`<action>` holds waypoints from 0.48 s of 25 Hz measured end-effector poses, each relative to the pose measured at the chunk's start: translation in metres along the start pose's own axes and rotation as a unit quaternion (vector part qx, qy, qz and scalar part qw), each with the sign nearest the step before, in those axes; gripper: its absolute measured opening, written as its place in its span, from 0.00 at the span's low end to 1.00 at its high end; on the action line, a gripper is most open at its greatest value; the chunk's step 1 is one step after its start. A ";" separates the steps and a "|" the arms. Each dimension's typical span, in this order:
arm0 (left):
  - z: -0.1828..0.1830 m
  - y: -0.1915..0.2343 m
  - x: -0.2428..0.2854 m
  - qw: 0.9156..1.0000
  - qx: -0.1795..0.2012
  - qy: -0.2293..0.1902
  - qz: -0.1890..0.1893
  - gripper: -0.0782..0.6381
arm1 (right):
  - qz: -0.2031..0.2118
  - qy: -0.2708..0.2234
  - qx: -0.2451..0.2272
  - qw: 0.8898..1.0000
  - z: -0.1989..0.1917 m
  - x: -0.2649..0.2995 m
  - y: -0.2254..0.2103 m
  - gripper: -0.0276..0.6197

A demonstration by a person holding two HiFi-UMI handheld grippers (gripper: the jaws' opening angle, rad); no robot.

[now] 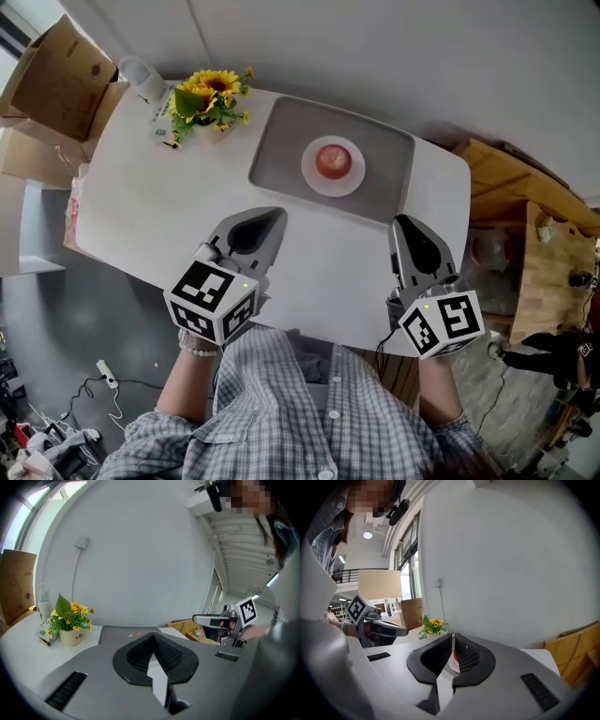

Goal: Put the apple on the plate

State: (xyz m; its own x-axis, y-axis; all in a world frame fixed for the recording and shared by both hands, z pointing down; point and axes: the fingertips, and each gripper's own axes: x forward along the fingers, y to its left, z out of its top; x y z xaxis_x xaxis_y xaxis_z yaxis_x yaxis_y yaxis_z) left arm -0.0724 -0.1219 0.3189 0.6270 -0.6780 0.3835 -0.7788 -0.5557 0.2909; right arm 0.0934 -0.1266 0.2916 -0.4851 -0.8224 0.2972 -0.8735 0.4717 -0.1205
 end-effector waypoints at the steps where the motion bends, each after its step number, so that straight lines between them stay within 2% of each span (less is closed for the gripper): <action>1: 0.001 -0.004 -0.004 1.000 0.004 -0.005 0.000 0.12 | 0.000 -0.003 0.001 1.000 0.002 -0.004 0.001 0.09; 5: 0.005 -0.017 -0.019 1.000 0.008 -0.027 0.002 0.12 | -0.005 -0.010 -0.002 1.000 0.007 -0.015 0.005 0.09; 8: 0.007 -0.026 -0.024 0.999 0.014 -0.035 0.004 0.12 | 0.001 -0.016 0.022 1.000 0.013 -0.023 0.013 0.09; 12: 0.005 -0.034 -0.027 0.999 -0.012 -0.044 -0.014 0.12 | 0.005 -0.023 0.019 1.000 0.012 -0.028 0.022 0.09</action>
State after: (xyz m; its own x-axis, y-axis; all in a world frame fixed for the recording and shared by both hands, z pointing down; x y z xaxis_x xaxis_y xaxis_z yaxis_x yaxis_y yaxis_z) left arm -0.0625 -0.0871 0.2944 0.6468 -0.7023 0.2975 -0.7605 -0.5644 0.3211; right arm 0.0871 -0.0969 0.2695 -0.4947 -0.8314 0.2530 -0.8689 0.4682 -0.1603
